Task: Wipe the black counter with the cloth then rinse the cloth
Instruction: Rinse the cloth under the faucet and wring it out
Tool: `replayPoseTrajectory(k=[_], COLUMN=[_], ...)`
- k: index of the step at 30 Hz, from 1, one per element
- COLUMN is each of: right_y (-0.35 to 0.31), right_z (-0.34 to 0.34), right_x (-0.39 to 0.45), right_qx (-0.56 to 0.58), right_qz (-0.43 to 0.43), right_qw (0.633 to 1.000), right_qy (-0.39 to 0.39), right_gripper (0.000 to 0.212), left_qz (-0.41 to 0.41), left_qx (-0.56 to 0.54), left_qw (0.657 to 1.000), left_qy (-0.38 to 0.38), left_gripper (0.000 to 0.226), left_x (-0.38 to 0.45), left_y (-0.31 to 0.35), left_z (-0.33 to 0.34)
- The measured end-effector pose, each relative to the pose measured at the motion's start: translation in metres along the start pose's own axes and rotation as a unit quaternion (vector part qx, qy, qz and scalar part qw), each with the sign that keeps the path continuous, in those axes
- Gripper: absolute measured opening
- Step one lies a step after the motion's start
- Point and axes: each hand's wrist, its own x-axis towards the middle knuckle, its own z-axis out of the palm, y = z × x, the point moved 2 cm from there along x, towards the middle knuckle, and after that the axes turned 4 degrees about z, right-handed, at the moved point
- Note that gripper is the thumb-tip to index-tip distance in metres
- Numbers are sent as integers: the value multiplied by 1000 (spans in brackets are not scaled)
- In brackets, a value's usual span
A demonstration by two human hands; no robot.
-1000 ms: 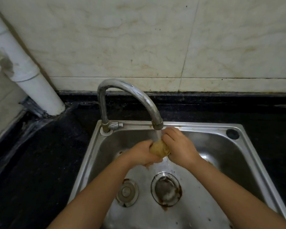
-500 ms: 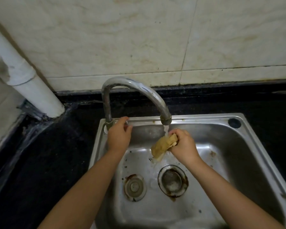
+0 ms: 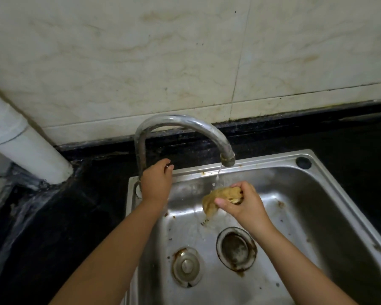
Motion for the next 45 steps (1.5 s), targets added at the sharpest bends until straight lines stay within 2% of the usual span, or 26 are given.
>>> replayPoseTrajectory(k=[8, 12, 15, 17, 18, 19, 21, 23, 25, 28, 30, 33, 35, 37, 39, 41, 43, 45], right_y=[-11, -11, -9, -6, -4, -2, 2, 5, 11, 26, 32, 43, 51, 61, 60, 60, 63, 63], right_z=[1, 0, -3, -6, -8, -10, -12, -14, -18, -33, -46, -60, -64, -67, -75, -87, -102, -118], right_x=[-8, -14, -19, -23, -25, -28, -33, -38, -44, -47, -53, -68, -76, -77, -76, -73, -69, -67], right_qx=[38, 35, 32, 36, 40, 44, 60, 53, 29, 55, 55, -55, -186, -303, -332, -381, -436, -457], right_qz=[-23, -27, -40, -47, -50, -51, -58, -72, -79, -46, -59, -123, -176, -272, -330, -361, -349, -316], right_qw=[997, 996, 996, 995, 996, 996, 996, 996, 996, 995, 988, 973, 953, 913, 880, 843, 823, 829], right_qy=[67, 74, 78, 75, 67, 56, 21, -15, -40, -76, -133, -187, -160, -24, 86, 118, 99, 61], right_gripper=[42, 41, 41, 39, 39, 41, 41, 41, 38, 42, 53, 73, 87, 86, 54, 33, 23, 21], left_qz=[-2, 41, 33, 38, 55, 71, 75, 43, -3, -24, -31, -103, -153, -164, -141, -70, 54, 220], left_qx=[10, -4, -57, -83, -97, -128, -212, -275, -327, -303, -277, -314, -335, -340, -310, -233, -126, -19], left_qw=[1000, 999, 997, 994, 988, 973, 912, 857, 820, 804, 803, 782, 749, 707, 670, 663, 700, 740], left_qy=[-4, -18, -31, -64, -111, -179, -343, -434, -470, -510, -527, -529, -551, -598, -659, -708, -701, -636], left_gripper=[34, 52, 57, 51, 47, 45, 50, 52, 42, 43, 35, 17, 15, 12, 12, 12, 12, 13], left_x=[3, -19, -39, -50, -57, -65, -81, -91, -97, -105, -111, -115, -118, -124, -129, -133, -136, -138], left_y=[-1, 5, 6, 5, 5, 6, 10, 14, 15, 16, 20, 34, 47, 62, 75, 86, 96, 106], left_z=[-1, -5, -3, 0, 3, 5, 13, 20, 28, 42, 50, 55, 55, 56, 59, 63, 69, 76])
